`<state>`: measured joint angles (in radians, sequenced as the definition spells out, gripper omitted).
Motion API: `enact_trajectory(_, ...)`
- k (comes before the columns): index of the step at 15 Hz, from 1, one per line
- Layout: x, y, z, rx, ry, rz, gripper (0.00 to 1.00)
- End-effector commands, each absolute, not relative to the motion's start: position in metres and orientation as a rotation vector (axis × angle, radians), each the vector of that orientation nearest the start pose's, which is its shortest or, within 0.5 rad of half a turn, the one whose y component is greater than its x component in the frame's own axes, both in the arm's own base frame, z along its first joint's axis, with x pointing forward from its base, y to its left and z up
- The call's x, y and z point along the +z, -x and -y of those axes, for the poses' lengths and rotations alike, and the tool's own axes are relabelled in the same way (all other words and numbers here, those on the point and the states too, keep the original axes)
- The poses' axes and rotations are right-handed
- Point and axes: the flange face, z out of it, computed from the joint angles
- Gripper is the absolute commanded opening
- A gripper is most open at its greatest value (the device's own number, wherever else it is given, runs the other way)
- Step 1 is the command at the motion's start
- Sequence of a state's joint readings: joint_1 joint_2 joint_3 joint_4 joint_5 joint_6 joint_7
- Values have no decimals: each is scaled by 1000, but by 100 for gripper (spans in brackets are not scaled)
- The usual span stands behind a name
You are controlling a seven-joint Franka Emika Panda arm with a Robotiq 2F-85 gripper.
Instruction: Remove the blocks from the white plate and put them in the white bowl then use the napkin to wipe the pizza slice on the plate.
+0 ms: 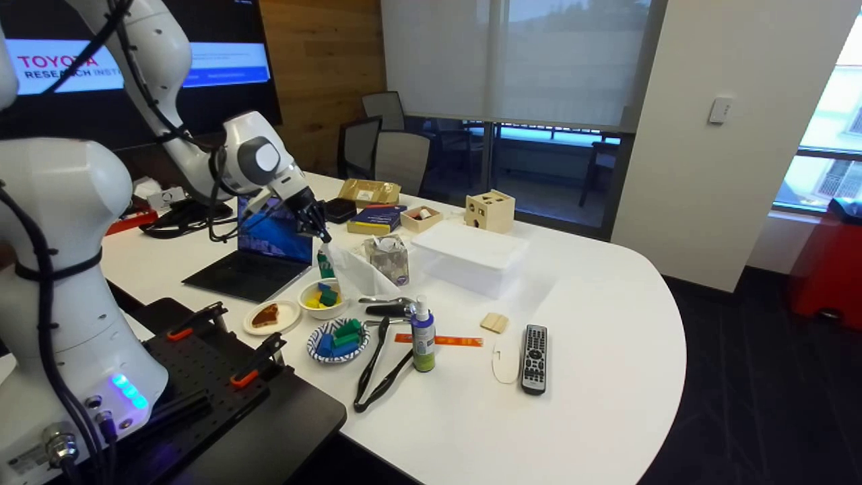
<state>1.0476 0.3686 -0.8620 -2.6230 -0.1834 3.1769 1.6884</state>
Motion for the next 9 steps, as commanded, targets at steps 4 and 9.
enact_trajectory(4, 225, -375, -143, -408, 2577, -1440, 0)
enact_trajectory(9, 245, -345, -200, -145, 2609, -1341, 0)
